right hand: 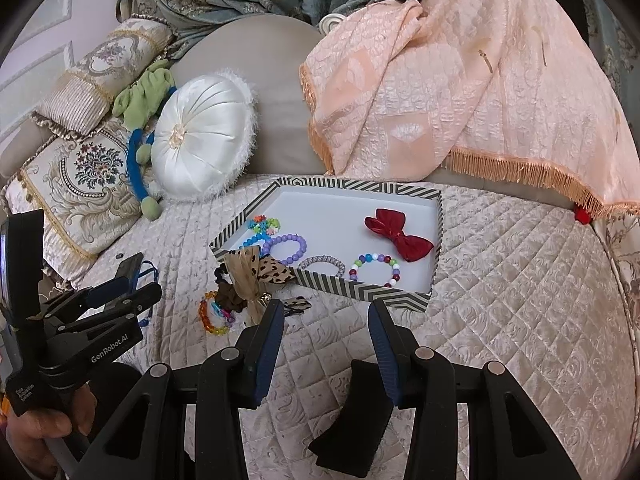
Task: Organize jewelry
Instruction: 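Move the left tool over the orange beaded bracelet while the right tool approaches the leopard-print bow, then grasp the orange beaded bracelet with the left tool while the right tool grasps the leopard-print bow, then carry the orange bracelet and leopard-print bow into the striped tray and open both tools, then withdraw both tools from the tray over the black scrunchie, then grasp the black scrunchie with the left tool while the right tool grasps the black velvet bow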
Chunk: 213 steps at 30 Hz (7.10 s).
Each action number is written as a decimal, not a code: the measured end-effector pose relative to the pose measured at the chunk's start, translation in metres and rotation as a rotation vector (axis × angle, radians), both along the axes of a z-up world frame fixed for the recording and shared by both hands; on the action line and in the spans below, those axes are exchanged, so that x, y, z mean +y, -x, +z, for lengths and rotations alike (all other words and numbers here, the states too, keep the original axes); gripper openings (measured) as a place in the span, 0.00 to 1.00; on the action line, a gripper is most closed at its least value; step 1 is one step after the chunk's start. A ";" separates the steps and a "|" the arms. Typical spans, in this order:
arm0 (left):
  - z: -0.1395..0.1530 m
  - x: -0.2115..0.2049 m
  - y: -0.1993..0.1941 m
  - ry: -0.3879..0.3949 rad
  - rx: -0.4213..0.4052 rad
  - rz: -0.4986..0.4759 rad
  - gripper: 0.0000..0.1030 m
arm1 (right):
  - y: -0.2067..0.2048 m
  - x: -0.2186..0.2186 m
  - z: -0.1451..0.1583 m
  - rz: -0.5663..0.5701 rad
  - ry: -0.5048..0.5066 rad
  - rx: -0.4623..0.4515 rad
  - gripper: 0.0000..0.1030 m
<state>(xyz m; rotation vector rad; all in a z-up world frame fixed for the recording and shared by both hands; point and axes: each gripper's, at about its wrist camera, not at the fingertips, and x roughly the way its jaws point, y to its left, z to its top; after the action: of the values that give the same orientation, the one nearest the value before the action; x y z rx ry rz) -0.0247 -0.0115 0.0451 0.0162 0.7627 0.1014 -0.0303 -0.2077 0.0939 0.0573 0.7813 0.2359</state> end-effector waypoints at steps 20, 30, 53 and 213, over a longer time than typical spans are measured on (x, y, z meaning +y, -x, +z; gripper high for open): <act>-0.014 0.048 -0.013 0.126 0.073 0.031 0.47 | -0.004 -0.010 -0.013 -0.007 0.003 0.040 0.40; -0.038 0.098 -0.041 0.289 0.191 0.074 0.53 | -0.016 -0.020 -0.039 -0.014 -0.021 0.113 0.40; -0.104 0.050 -0.097 0.131 0.315 -0.031 0.55 | -0.069 0.062 -0.084 0.278 -0.044 0.200 0.40; -0.057 0.060 -0.068 0.281 0.258 0.057 0.53 | 0.006 -0.060 -0.085 -0.038 -0.113 0.278 0.53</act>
<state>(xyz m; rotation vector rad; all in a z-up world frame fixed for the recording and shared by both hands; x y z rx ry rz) 0.0431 0.0483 -0.0116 -0.2640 1.0301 0.0461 -0.0365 -0.2678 0.0090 0.2148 1.0422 0.2382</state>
